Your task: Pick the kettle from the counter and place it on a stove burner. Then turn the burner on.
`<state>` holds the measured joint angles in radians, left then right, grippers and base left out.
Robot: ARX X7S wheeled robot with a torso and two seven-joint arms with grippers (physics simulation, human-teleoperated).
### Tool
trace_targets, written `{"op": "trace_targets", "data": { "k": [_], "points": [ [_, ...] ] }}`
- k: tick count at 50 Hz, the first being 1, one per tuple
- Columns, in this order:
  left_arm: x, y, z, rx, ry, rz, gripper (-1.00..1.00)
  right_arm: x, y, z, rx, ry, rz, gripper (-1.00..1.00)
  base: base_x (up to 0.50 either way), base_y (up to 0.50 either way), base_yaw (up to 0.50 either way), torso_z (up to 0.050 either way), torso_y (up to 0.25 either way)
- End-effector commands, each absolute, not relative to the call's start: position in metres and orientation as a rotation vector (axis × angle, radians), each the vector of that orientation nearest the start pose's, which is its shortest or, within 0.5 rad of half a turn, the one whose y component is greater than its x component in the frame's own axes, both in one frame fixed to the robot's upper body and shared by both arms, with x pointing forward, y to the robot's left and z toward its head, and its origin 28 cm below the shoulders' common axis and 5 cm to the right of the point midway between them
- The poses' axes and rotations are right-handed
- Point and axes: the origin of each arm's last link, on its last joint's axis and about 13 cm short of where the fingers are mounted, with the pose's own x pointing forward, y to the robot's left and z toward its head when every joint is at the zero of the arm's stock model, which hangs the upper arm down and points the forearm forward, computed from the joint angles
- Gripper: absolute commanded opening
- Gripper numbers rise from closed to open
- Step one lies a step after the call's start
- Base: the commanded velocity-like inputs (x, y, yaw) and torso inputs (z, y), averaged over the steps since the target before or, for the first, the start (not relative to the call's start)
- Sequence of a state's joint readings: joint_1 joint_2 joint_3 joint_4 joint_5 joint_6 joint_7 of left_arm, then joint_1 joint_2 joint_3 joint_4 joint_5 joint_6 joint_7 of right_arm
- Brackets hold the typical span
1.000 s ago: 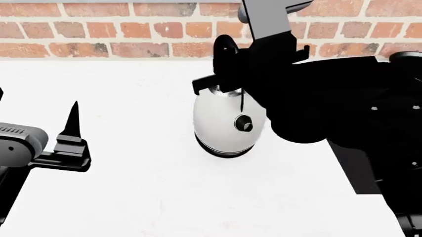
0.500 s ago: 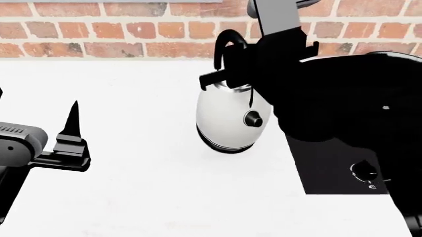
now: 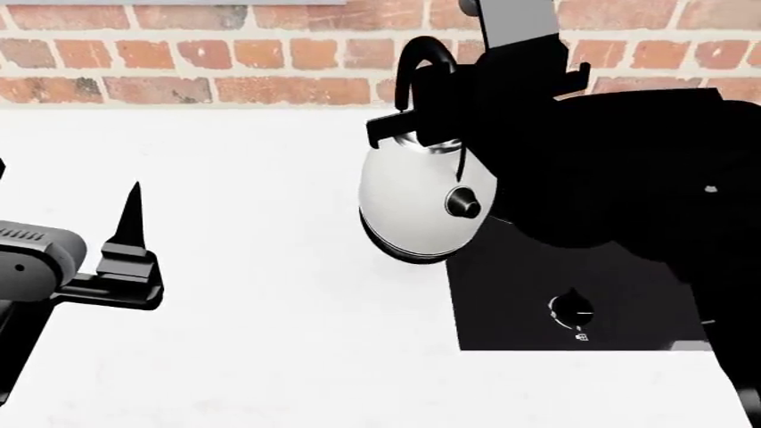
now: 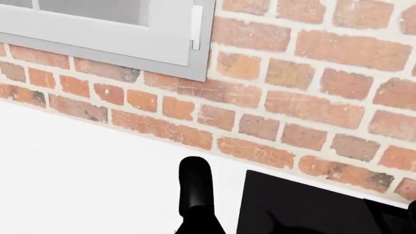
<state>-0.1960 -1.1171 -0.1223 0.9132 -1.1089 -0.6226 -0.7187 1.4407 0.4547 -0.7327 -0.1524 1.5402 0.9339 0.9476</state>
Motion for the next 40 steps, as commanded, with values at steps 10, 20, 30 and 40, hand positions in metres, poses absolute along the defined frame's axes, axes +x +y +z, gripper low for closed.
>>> {"op": "trace_targets", "data": {
  "k": [10,20,30,40],
  "points": [
    [0.162,0.289,0.234,0.296,-0.215,0.04,1.0,0.28,-0.05,0.328,-0.143,0.011,0.234,-1.0,0.01,-0.29,0.0,0.0,0.001],
    [0.162,0.289,0.234,0.297,-0.214,0.041,1.0,0.284,-0.051,0.33,-0.137,-0.014,0.216,-1.0,0.06,-0.25,0.0,0.0,0.0],
    [0.162,0.289,0.233,0.296,-0.213,0.042,1.0,0.286,-0.047,0.334,-0.131,-0.035,0.217,-1.0,0.15,-0.17,0.0,0.002,0.001],
    [0.162,0.292,0.231,0.295,-0.207,0.048,1.0,0.308,-0.04,0.347,-0.145,-0.093,0.117,-1.0,0.0,0.0,0.0,0.0,0.001]
  ]
}}
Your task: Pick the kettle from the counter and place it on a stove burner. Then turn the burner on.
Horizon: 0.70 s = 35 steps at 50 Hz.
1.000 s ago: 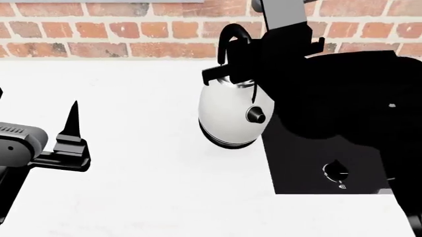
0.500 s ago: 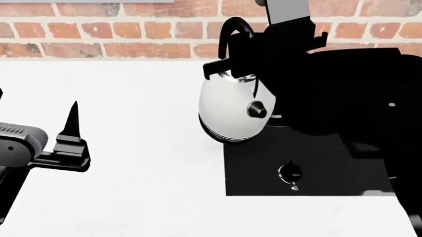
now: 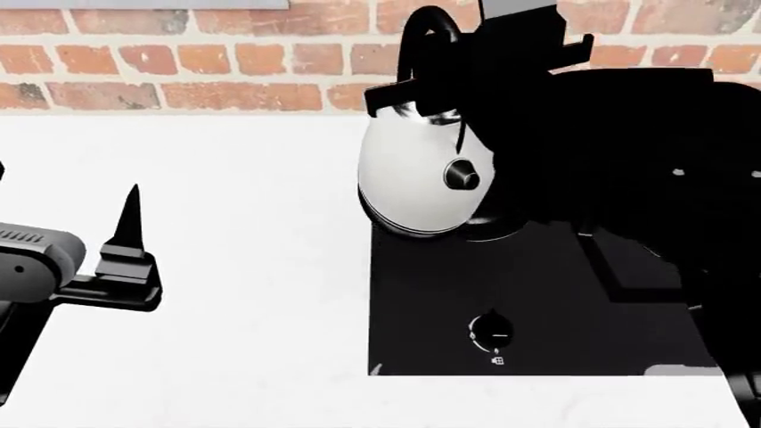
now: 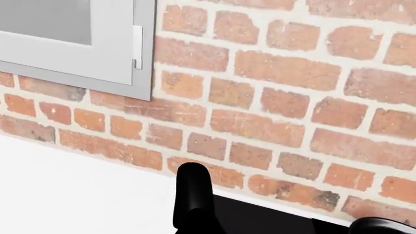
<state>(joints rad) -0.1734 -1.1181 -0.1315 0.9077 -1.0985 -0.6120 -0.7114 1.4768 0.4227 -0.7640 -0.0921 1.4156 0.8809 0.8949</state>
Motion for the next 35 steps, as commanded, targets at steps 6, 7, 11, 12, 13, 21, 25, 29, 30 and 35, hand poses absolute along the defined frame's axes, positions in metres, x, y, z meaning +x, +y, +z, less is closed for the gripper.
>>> {"op": "trace_targets", "data": {
  "k": [6,7,11,12,13,21,25,29,30,35],
  "points": [
    [0.162,0.293,0.229,0.295,-0.201,0.052,1.0,0.331,-0.038,0.363,-0.169,-0.113,0.016,-1.0,0.0,0.0,0.0,0.0,0.002],
    [0.162,0.293,0.229,0.294,-0.201,0.051,1.0,0.333,-0.038,0.365,-0.174,-0.11,0.013,-1.0,0.0,0.0,0.0,0.0,0.0],
    [0.162,0.294,0.227,0.294,-0.196,0.053,1.0,0.345,-0.04,0.371,-0.169,-0.114,-0.038,-1.0,0.0,0.0,0.0,0.0,0.0],
    [0.162,0.295,0.227,0.292,-0.194,0.056,1.0,0.35,-0.041,0.371,-0.168,-0.111,-0.048,-1.0,0.0,0.0,0.0,0.0,0.0],
    [0.163,0.295,0.226,0.293,-0.193,0.057,1.0,0.352,-0.041,0.37,-0.165,-0.108,-0.05,-1.0,0.0,0.0,0.0,0.0,0.0],
    [0.163,0.297,0.226,0.288,-0.191,0.064,1.0,0.378,-0.043,0.367,-0.147,-0.053,-0.101,-1.0,0.0,0.0,0.0,0.0,0.001],
    [0.162,0.299,0.225,0.284,-0.189,0.072,1.0,0.385,-0.042,0.36,-0.149,-0.032,-0.104,-1.0,0.0,0.0,0.0,0.0,0.0],
    [0.161,0.299,0.224,0.284,-0.188,0.072,1.0,0.39,-0.04,0.352,-0.164,-0.001,-0.099,-1.0,0.0,0.0,0.0,0.0,0.0],
    [0.161,0.299,0.224,0.284,-0.187,0.073,1.0,0.392,-0.04,0.351,-0.171,0.0,-0.111,-1.0,0.0,0.0,0.0,0.0,0.0],
    [0.16,0.3,0.224,0.285,-0.185,0.079,1.0,0.402,-0.043,0.343,-0.154,0.025,-0.138,-1.0,0.0,0.0,0.0,0.0,0.002]
  ]
}}
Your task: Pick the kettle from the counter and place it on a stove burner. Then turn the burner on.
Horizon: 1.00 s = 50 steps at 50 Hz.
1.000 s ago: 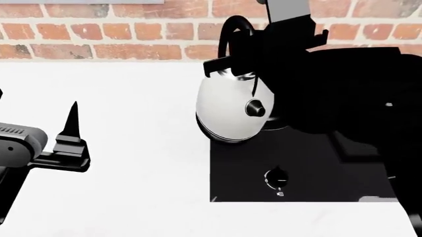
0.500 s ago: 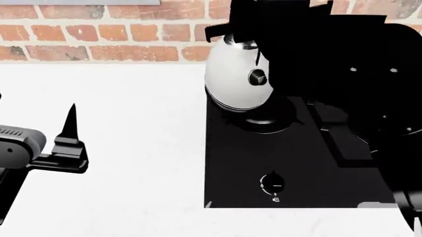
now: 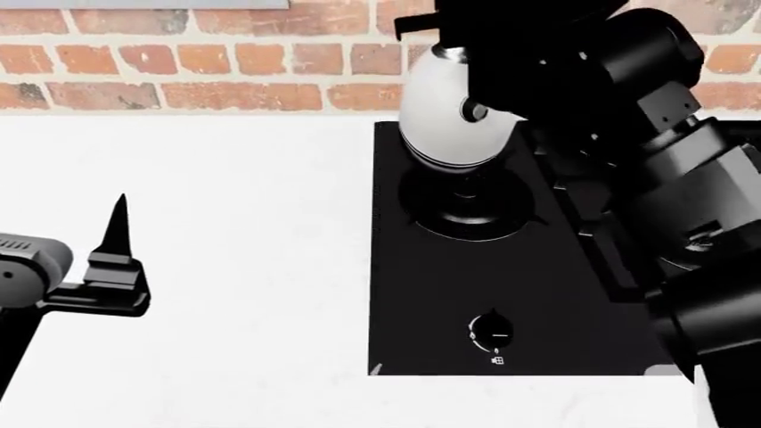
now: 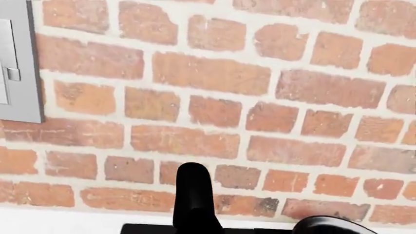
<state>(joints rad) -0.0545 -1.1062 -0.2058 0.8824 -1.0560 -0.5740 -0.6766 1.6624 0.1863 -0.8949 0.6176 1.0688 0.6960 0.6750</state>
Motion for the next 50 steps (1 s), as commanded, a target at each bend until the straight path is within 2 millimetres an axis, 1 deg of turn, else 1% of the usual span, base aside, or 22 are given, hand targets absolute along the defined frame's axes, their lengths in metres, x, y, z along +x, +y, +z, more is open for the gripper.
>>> {"op": "trace_targets", "data": {
  "k": [1,8,18,33,39,50],
  "points": [
    [0.16,0.3,0.224,0.286,-0.184,0.078,1.0,0.403,-0.043,0.341,-0.154,0.033,-0.139,-1.0,0.0,0.0,0.0,0.0,0.0],
    [0.161,0.3,0.221,0.285,-0.176,0.077,1.0,0.408,-0.045,0.328,-0.168,0.069,-0.164,-1.0,0.0,0.0,0.0,0.0,0.0],
    [0.162,0.301,0.221,0.284,-0.174,0.079,1.0,0.412,-0.047,0.318,-0.169,0.093,-0.182,-1.0,0.0,0.0,0.0,0.001,0.001],
    [0.163,0.302,0.217,0.281,-0.168,0.081,1.0,0.421,-0.046,0.307,-0.158,0.115,-0.185,-1.0,0.0,0.0,0.0,0.0,0.001],
    [0.163,0.302,0.216,0.281,-0.166,0.078,1.0,0.423,-0.046,0.306,-0.159,0.113,-0.196,-1.0,0.0,0.0,0.0,0.0,0.002],
    [0.164,0.302,0.214,0.279,-0.164,0.079,1.0,0.425,-0.047,0.299,-0.18,0.128,-0.214,-1.0,0.0,0.0,0.0,0.0,0.0]
  ]
}}
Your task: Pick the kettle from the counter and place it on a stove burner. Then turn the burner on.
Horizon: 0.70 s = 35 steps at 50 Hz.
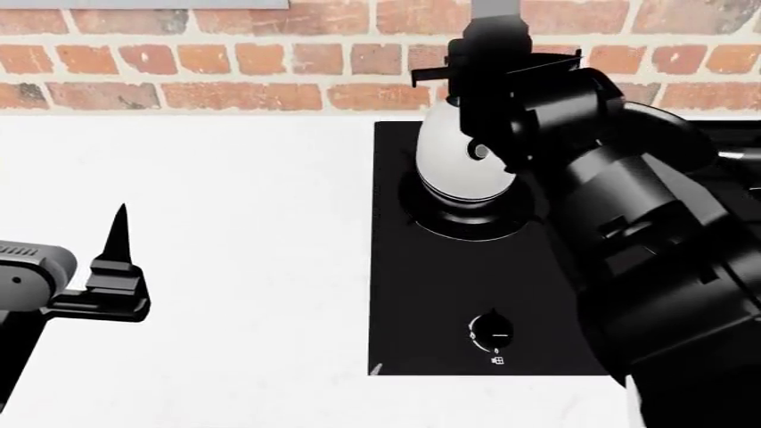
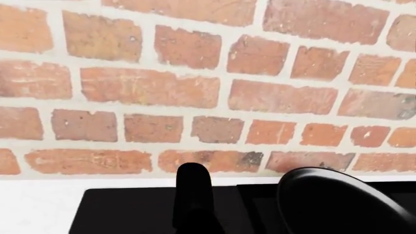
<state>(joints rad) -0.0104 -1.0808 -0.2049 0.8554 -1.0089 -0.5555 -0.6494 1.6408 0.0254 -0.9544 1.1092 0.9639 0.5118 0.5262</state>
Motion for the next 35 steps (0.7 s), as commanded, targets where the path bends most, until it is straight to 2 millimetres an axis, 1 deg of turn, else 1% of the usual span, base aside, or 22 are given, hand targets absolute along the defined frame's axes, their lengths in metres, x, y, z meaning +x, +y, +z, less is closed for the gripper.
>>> {"op": "trace_targets", "data": {
  "k": [1,10,17,18,35],
  "points": [
    [0.1638,0.3022,0.2144,0.278,-0.163,0.08,1.0,0.4247,-0.0475,0.299,-0.175,0.129,-0.212,-1.0,0.0,0.0,0.0,0.0,0.0],
    [0.1645,0.3022,0.2133,0.278,-0.161,0.08,1.0,0.4258,-0.0484,0.2925,-0.184,0.146,-0.211,-1.0,0.0,0.0,0.0,0.0,0.0],
    [0.1637,0.3025,0.213,0.275,-0.16,0.08,1.0,0.4264,-0.0494,0.292,-0.175,0.148,-0.219,-1.0,0.0,0.0,0.0,0.0,0.0],
    [0.1637,0.3026,0.2134,0.274,-0.162,0.082,1.0,0.4263,-0.0495,0.2922,-0.175,0.151,-0.216,1.0,0.0,0.0,0.0,0.0,0.0],
    [0.165,0.3024,0.2139,0.263,-0.166,0.089,1.0,0.4264,-0.0507,0.2962,-0.165,0.151,-0.208,1.0,0.0,0.0,0.0,0.0,0.0]
  ]
}}
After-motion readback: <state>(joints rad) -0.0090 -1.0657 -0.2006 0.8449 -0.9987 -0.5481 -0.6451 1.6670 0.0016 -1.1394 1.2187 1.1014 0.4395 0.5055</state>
